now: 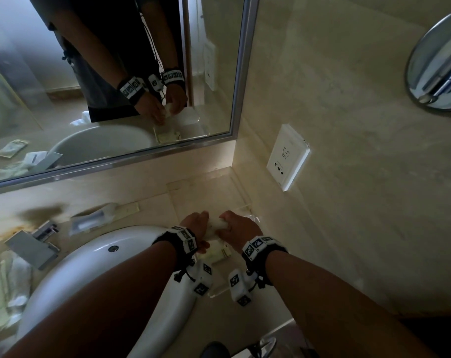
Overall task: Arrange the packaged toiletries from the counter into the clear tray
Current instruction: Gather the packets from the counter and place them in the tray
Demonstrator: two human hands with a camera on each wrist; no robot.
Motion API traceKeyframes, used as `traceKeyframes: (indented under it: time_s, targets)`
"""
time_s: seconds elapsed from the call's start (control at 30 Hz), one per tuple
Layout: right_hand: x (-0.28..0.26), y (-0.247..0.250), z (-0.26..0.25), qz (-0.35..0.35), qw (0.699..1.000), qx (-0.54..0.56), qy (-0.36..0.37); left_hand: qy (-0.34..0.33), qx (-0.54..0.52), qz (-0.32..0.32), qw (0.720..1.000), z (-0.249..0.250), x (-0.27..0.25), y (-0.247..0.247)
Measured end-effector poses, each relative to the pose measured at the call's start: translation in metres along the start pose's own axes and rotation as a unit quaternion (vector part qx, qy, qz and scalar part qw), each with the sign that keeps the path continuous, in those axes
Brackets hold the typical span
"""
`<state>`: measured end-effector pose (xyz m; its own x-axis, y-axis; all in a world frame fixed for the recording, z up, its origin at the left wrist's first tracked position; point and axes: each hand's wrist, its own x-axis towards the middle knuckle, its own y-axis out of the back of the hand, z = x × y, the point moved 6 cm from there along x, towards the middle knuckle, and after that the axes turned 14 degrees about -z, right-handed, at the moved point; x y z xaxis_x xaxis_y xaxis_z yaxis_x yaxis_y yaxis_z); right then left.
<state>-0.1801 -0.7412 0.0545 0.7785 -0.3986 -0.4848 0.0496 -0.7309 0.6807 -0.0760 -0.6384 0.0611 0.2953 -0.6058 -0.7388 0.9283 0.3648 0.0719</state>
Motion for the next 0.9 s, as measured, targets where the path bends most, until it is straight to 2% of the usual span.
traceKeyframes:
  time_s: [0.13, 0.2, 0.3, 0.37, 0.47, 0.63, 0.8, 0.9]
  targets:
    - [0.002, -0.002, 0.016, -0.013, 0.999, 0.014, -0.032, -0.016, 0.07, -0.003, 0.997, 0.0, 0.005, -0.002]
    - [0.004, -0.002, 0.026, -0.02, 0.998, 0.014, -0.05, -0.022, 0.14, 0.004, 0.99, -0.002, 0.008, 0.0]
    - [0.002, -0.004, 0.036, -0.026, 0.998, 0.008, -0.055, -0.052, 0.331, -0.017, 0.942, -0.002, 0.018, -0.003]
    - [0.003, -0.007, 0.041, -0.039, 0.998, 0.011, -0.052, -0.065, 0.403, -0.021, 0.913, -0.001, 0.019, -0.006]
    - [0.001, -0.007, 0.044, -0.048, 0.997, 0.027, -0.053, -0.066, 0.426, -0.014, 0.902, 0.0, 0.02, -0.009]
    - [0.002, 0.004, 0.053, 0.034, 0.991, 0.12, -0.054, -0.026, 0.418, -0.001, 0.908, -0.005, 0.027, -0.005]
    - [0.009, -0.001, 0.063, 0.023, 0.988, 0.126, -0.091, -0.019, 0.386, 0.002, 0.922, -0.011, 0.034, -0.008]
    - [0.014, -0.004, 0.077, 0.015, 0.986, 0.121, -0.115, -0.015, 0.396, 0.011, 0.918, -0.012, 0.037, -0.009]
